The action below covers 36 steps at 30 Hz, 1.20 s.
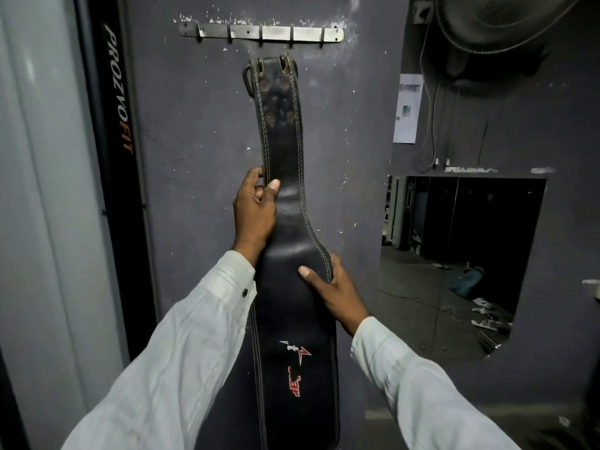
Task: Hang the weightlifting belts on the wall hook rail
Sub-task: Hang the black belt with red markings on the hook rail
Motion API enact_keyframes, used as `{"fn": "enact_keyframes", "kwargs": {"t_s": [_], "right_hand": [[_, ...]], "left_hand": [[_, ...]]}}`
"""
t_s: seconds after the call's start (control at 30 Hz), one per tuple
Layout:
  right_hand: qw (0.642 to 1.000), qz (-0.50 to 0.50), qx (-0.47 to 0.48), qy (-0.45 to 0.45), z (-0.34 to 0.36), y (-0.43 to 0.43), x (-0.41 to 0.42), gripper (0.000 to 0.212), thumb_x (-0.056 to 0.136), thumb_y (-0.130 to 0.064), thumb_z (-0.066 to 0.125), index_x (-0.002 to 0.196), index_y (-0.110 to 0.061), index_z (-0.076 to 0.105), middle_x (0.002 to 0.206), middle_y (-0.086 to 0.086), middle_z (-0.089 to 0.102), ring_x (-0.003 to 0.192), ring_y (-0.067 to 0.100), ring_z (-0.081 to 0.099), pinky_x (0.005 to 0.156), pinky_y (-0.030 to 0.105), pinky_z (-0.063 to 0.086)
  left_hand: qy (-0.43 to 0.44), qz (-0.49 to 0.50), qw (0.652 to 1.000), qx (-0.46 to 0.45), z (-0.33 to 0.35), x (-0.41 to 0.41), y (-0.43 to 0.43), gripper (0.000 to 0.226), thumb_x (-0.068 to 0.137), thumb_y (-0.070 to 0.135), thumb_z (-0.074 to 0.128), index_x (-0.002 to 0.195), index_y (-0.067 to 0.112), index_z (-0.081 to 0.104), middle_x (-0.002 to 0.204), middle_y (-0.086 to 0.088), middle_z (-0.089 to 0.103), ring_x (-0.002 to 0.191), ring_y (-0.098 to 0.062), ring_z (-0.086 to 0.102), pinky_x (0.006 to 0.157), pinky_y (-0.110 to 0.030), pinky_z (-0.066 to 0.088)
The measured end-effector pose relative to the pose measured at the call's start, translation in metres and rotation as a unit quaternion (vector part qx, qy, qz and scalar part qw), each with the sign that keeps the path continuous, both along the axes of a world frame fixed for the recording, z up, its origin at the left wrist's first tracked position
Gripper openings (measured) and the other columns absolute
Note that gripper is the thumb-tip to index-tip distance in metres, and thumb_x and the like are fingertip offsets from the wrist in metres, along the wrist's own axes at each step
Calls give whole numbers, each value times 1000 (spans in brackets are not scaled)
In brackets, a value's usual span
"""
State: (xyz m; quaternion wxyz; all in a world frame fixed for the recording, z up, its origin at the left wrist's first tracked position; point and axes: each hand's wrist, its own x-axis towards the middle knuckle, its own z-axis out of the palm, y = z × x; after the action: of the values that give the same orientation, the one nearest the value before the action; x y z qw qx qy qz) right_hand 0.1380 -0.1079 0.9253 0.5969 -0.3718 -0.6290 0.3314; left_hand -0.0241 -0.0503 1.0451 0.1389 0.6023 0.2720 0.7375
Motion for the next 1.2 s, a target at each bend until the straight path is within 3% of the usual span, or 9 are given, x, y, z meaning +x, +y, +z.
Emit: {"fn": "enact_keyframes", "kwargs": {"t_s": [0.17,0.33,0.43,0.53,0.63,0.83,0.97,1.07,1.2], "right_hand": [[998,50,-8,23,-7,-3,8,55,88,-6,72,136,-21,50,130,0,68,120,17,65,102,31,52],[992,104,-63,-31,-8,-5,19,64,88,-12,74,143,-23,44,134,-2,65,122,14,64,102,34,53],[994,92,-62,-17,-15,-6,18,56,87,-4,73,136,-18,50,130,3,68,119,19,66,101,37,54],[996,75,-47,18,-16,-7,18,50,88,-3,72,133,-14,53,126,5,70,115,20,68,95,33,57],[992,96,-71,-35,-25,-9,23,49,87,-10,74,132,-17,56,124,1,71,114,19,68,97,33,56],[990,92,-96,-34,-45,-6,23,46,87,-9,75,130,-14,59,124,5,71,114,20,69,99,33,55],[966,140,-177,-125,-76,-5,33,39,87,-5,74,122,-15,63,123,4,71,110,11,69,95,23,53],[958,133,-215,-134,-96,-3,39,31,87,-10,74,117,-7,68,120,7,73,109,15,70,95,26,53],[968,128,-195,-93,-47,1,36,19,88,-10,73,106,-10,72,104,3,78,94,14,74,86,26,58]], "left_hand": [[0,7,1000,8,7,4,-3,16,91,23,58,104,33,60,65,-3,53,60,-15,43,64,-27,42],[-6,16,1000,0,2,4,-3,17,90,27,59,106,32,62,70,-2,61,62,-13,50,69,-28,47],[-3,13,1000,6,1,7,-2,20,93,19,59,112,19,62,69,5,62,59,-7,49,68,-24,46],[-7,13,1000,8,3,6,-2,17,92,23,59,106,31,62,74,-2,63,66,-16,53,69,-32,51],[-5,23,1000,6,11,2,-5,15,88,32,58,97,43,60,82,0,62,72,-17,56,78,-42,55],[6,19,1000,9,19,-1,-2,14,88,30,58,101,33,61,81,-1,62,72,-16,57,78,-44,56],[10,6,1000,9,25,-3,-6,17,89,27,59,105,27,61,80,-1,63,71,-17,56,73,-35,53],[17,-28,999,7,31,-7,-7,15,92,23,59,107,26,60,85,0,68,75,-15,62,74,-32,53],[26,-87,996,-13,24,-2,-9,15,92,23,59,106,27,62,93,-4,73,80,-16,69,79,-37,58]]}}
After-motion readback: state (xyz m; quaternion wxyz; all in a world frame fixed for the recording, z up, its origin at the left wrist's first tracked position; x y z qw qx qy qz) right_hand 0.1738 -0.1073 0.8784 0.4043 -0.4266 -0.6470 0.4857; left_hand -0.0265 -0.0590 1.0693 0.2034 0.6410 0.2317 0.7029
